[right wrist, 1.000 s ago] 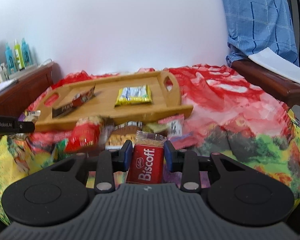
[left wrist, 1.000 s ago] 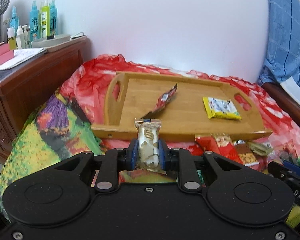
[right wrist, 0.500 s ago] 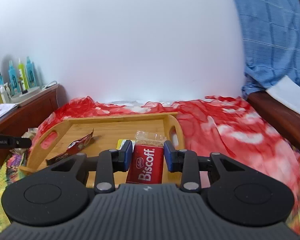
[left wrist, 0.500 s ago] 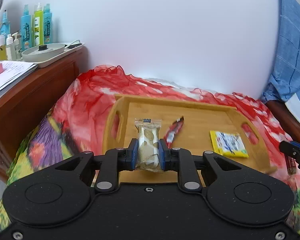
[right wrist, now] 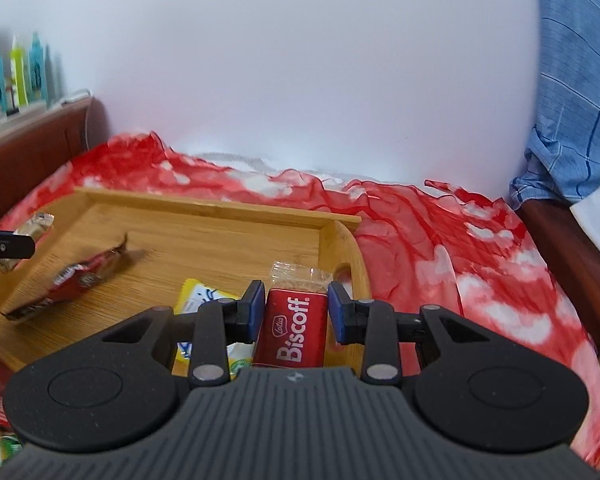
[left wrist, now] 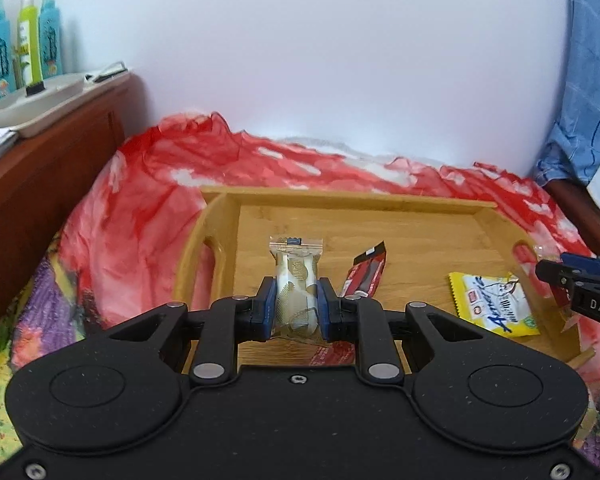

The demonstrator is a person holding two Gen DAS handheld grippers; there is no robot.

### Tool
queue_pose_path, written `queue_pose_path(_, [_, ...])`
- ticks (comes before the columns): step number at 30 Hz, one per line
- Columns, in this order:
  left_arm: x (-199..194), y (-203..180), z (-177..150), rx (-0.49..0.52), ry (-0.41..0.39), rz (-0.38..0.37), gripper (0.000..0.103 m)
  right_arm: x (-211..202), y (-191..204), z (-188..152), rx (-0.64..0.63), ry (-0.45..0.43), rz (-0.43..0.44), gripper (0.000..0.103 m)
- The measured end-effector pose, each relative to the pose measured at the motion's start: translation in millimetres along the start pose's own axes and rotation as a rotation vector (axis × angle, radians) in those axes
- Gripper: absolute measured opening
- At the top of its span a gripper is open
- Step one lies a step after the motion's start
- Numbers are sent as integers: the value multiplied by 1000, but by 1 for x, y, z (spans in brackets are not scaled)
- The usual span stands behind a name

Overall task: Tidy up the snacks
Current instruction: 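Carry the Biscoff packet onto the tray with the right tool while the left carries the clear packet, then open the right tool to release the Biscoff packet while the left releases the clear packet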

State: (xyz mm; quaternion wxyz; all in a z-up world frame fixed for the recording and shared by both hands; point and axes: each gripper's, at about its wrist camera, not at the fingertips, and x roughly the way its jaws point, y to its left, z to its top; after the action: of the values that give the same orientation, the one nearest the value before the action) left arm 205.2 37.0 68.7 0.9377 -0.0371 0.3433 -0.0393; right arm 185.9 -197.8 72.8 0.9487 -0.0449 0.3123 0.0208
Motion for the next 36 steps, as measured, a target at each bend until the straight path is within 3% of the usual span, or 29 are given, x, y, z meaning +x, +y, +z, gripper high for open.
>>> queue_pose_path(9, [19,-10,-11,40,39,-10,20,25,-2,-5,-18,59,-42,38])
queue_pose_path(22, [27,-22,-25,-9,83,-100,20,36,16,-10,35,74,45,38])
queue_pose_path(36, [29,-33,-28,3,76,-117,20,41,27,-13,68,72,86,39])
